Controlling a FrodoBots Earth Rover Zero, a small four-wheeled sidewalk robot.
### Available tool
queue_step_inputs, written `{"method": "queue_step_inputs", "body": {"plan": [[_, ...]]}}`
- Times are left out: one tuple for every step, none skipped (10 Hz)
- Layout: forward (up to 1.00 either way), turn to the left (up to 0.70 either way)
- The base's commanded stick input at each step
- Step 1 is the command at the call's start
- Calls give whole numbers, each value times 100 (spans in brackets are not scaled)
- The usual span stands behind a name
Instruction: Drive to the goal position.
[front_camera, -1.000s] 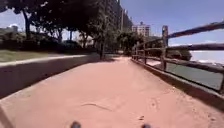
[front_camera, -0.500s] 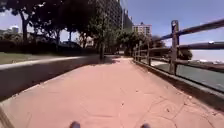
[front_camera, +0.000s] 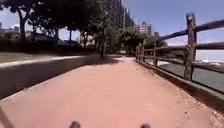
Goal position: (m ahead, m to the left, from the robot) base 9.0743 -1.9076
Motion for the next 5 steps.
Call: {"method": "queue_step_inputs", "body": {"plan": [[100,0],[100,0],[100,0],[100,0],[100,0]]}}
